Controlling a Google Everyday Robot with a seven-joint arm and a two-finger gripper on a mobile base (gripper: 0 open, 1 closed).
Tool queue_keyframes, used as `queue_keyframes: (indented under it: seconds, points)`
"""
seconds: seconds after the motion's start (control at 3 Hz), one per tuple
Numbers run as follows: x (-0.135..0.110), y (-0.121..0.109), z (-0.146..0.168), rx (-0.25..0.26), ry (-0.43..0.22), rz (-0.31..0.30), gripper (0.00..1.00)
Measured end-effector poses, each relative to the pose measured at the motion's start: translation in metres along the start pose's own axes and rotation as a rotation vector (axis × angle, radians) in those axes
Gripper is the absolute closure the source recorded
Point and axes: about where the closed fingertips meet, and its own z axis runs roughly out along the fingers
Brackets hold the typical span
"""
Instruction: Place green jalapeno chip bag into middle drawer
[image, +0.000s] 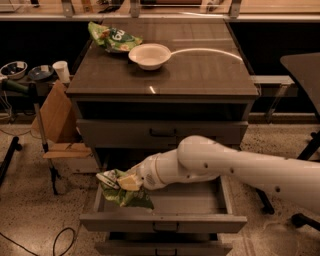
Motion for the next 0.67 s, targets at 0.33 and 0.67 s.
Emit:
queue_keyframes:
  seconds: [0.33,0.67]
  points:
    - [0.008,-0.008,0.054,0.020,-0.040,0.083,1.00]
    - [0.012,-0.039,0.103,0.087,-0.078,0.179,1.00]
